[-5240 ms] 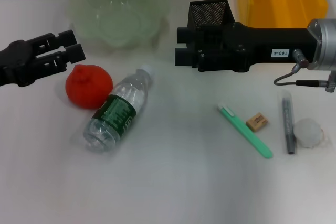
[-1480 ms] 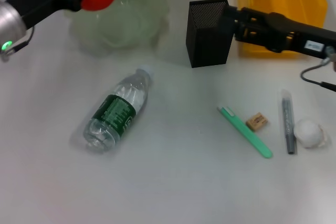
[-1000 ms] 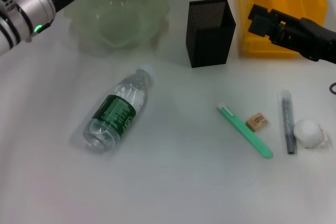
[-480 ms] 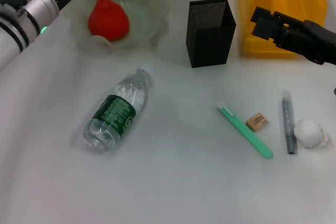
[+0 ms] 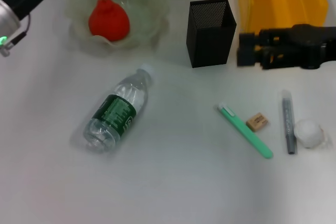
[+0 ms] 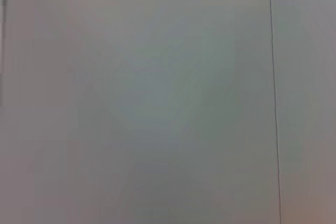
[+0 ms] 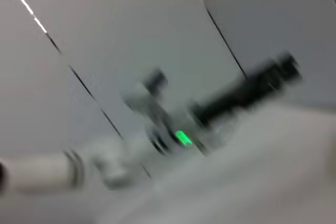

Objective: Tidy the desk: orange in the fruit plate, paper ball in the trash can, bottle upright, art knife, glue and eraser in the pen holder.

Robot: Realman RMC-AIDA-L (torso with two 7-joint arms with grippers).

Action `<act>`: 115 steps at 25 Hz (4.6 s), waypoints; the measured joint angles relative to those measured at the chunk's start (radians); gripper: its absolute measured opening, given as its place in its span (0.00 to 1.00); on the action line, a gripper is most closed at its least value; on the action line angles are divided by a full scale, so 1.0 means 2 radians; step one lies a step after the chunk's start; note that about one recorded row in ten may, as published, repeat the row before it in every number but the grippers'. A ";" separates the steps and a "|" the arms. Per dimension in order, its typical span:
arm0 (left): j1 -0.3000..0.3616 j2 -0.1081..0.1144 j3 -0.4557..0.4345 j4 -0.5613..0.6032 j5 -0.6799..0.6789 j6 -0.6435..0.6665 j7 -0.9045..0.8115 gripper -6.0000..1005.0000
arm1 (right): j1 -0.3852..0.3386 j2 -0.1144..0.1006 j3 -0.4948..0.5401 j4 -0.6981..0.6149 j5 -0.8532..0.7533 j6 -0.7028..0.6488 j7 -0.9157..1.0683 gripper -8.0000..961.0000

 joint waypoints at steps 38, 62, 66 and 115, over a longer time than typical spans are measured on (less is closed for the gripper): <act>0.030 0.000 -0.002 0.021 -0.003 -0.017 -0.017 0.68 | 0.001 0.003 -0.205 -0.098 -0.448 0.061 0.322 0.82; 0.030 -0.002 0.000 0.017 -0.009 -0.015 -0.017 0.68 | -0.004 0.000 -0.198 -0.050 -0.437 0.105 0.299 0.60; 0.030 -0.002 0.000 0.017 -0.009 -0.015 -0.017 0.68 | -0.005 0.000 -0.190 -0.051 -0.436 0.104 0.292 0.45; 0.064 0.000 0.244 0.232 0.166 -0.002 -0.348 0.68 | 0.026 0.001 0.001 0.236 0.149 0.426 -0.293 0.73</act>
